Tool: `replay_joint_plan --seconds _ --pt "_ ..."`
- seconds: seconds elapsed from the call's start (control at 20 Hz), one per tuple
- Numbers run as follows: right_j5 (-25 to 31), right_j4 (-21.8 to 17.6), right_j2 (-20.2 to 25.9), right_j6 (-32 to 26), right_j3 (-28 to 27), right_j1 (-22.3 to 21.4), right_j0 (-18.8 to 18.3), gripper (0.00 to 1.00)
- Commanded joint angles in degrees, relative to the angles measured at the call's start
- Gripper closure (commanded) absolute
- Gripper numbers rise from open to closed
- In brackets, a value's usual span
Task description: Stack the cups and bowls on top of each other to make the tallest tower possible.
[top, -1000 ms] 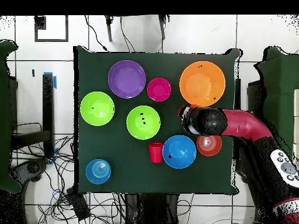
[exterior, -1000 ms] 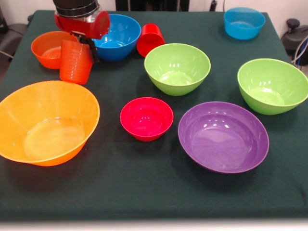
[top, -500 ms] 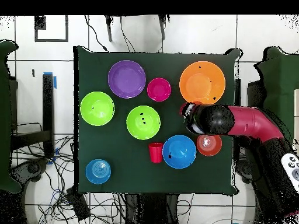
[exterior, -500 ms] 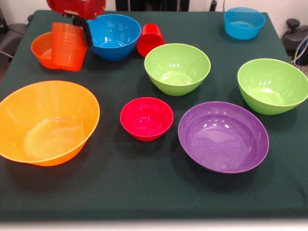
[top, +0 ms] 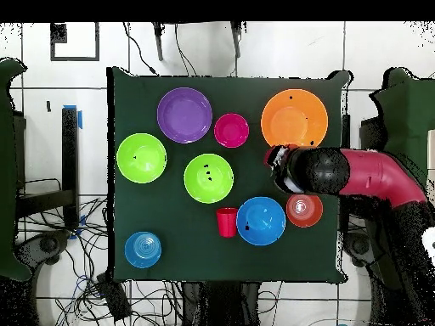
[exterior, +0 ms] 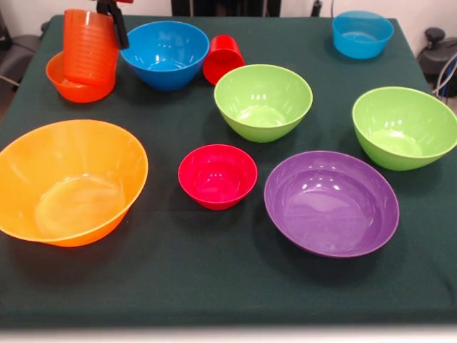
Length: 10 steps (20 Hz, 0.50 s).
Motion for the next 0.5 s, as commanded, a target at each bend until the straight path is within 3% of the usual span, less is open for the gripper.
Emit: replay_joint_plan --seconds 0.05,0.5 --pt "1.6 -5.2 2.3 -16.9 -3.1 6.1 1.3 1.0" --pt "4.3 -6.4 3.3 -20.4 -8.6 9.7 1.2 1.0"
